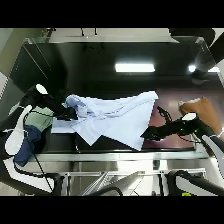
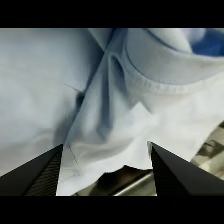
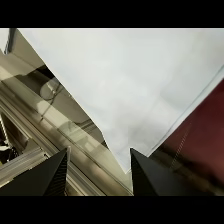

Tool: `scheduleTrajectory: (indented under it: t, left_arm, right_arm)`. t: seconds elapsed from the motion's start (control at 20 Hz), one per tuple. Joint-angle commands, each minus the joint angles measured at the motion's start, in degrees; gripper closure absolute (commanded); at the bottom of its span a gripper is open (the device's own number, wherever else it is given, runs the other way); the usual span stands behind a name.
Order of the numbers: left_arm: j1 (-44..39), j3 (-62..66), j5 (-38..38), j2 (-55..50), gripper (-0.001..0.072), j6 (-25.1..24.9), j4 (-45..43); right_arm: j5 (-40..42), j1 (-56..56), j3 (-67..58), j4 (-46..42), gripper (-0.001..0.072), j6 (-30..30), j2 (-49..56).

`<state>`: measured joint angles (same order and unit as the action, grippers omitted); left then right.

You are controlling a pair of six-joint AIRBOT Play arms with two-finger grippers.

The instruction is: Fold the shirts.

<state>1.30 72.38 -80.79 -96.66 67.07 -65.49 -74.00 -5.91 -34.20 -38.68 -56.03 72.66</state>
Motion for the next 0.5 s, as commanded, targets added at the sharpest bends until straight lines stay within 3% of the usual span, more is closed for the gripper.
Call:
scheduleTrajectory:
  t: [0.0,0.15,0.2,0.25,0.3,0.45]
  left_arm:
    - [-3.0,-0.3,4.0,0.0,0.0113,0.0,-3.4]
    - [-4.4,-0.3,3.7,0.0,0.0117,0.0,-3.3]
    - [-5.2,0.0,2.0,0.0,0.0331,-0.3,-3.0]
    - [-5.7,0.6,-0.2,0.0,0.0630,-1.7,-1.5]
    - [-6.3,1.8,-2.3,0.1,0.0685,-2.5,1.1]
    - [-7.2,7.4,-4.2,1.0,0.0686,-2.6,10.8]
  right_arm:
    - [0.3,0.0,0.0,0.3,0.0283,0.6,0.0]
    - [0.3,0.0,0.0,0.3,0.0283,0.6,0.0]
    - [0.3,0.0,0.0,0.3,0.0283,0.6,0.0]
    - [0.3,0.0,0.0,0.3,0.0283,0.6,0.0]
    - [0.3,0.0,0.0,0.3,0.0283,0.6,0.0]
    - [0.3,0.0,0.0,0.3,0.0283,0.6,0.0]
